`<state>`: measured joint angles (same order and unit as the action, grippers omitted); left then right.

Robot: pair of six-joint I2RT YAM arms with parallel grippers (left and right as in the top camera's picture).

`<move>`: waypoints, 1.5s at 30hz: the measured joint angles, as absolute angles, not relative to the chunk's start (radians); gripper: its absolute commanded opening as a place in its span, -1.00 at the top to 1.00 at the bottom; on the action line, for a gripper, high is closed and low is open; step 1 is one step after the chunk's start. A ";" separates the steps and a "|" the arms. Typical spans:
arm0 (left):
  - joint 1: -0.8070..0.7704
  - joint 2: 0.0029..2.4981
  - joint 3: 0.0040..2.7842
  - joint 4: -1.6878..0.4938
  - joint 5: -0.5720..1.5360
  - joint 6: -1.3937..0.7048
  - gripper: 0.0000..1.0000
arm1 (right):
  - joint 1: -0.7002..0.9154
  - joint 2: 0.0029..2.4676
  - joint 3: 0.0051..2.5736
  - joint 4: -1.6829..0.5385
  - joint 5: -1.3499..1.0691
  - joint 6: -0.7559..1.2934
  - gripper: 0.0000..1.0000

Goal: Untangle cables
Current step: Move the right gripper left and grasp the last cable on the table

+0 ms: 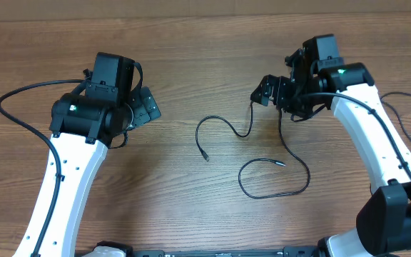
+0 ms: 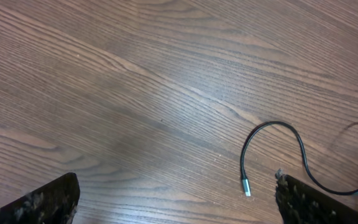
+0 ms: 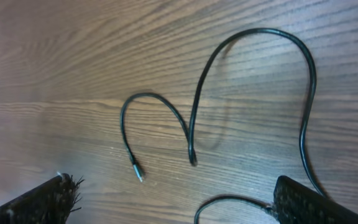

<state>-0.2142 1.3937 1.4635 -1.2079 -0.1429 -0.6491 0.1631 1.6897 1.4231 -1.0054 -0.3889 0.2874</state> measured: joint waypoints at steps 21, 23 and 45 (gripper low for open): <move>-0.214 1.394 1.464 -1.208 -0.143 -0.649 -0.98 | 0.284 1.716 1.237 -0.714 -0.374 0.287 -1.00; -0.214 1.394 1.464 -1.208 -0.143 -0.649 -0.99 | 0.302 1.736 1.235 -0.694 -0.374 0.288 -1.00; -0.214 1.394 1.464 -1.208 -0.143 -0.649 -0.99 | 0.317 1.842 1.204 -0.646 -0.324 0.291 -0.47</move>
